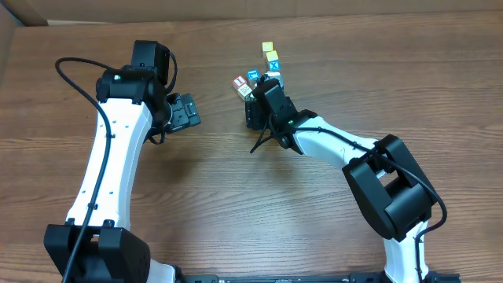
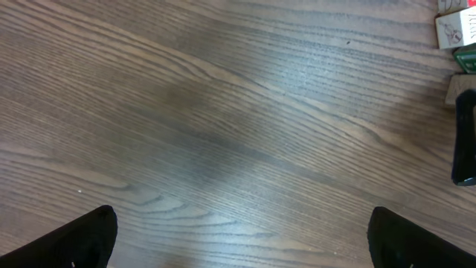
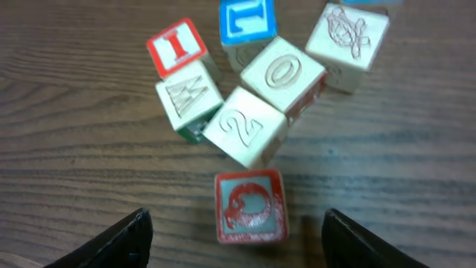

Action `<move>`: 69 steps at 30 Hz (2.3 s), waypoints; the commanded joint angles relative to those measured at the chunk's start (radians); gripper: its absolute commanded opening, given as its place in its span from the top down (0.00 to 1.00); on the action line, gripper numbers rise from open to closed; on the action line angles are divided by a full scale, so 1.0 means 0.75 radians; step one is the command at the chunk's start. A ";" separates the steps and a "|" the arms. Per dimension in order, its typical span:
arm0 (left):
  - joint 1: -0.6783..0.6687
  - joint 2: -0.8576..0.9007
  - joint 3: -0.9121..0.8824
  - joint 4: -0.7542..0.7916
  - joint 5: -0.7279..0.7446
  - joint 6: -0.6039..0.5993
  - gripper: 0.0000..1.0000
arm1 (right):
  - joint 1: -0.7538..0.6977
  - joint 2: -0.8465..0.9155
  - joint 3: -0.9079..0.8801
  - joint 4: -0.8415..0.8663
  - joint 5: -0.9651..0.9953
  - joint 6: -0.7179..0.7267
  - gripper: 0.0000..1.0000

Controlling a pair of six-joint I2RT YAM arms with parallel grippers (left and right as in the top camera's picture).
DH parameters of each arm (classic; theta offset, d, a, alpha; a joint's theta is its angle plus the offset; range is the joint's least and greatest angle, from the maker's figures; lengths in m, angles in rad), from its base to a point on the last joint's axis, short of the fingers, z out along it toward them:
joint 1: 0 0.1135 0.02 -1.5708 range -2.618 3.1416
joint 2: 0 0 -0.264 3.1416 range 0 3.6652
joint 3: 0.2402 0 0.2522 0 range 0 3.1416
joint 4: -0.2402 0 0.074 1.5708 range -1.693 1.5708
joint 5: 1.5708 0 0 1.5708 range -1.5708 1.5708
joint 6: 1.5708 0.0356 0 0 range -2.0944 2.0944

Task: Flip 4 blocks
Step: 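Lower the right gripper and grasp the red-lettered block at the cluster front, then carry the block toward the table center with the right gripper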

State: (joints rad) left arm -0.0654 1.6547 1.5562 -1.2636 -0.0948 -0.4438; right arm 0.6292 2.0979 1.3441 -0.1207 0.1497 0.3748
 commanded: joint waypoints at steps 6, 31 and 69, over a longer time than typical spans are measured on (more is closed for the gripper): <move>-0.001 0.011 -0.005 0.007 -0.001 -0.023 0.00 | 0.003 0.032 0.002 0.065 0.019 -0.092 0.36; -0.001 0.011 -0.005 0.025 0.018 -0.022 0.00 | -0.002 0.096 0.002 0.081 0.069 -0.156 0.52; -0.001 0.011 -0.005 0.031 0.028 -0.023 0.00 | 0.020 -0.596 0.057 -1.303 -0.319 0.305 0.82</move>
State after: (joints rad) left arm -0.0654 1.6547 1.5562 -1.2407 -0.0826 -0.4438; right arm 0.6312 1.6260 1.3983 -1.0920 -0.0685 0.5667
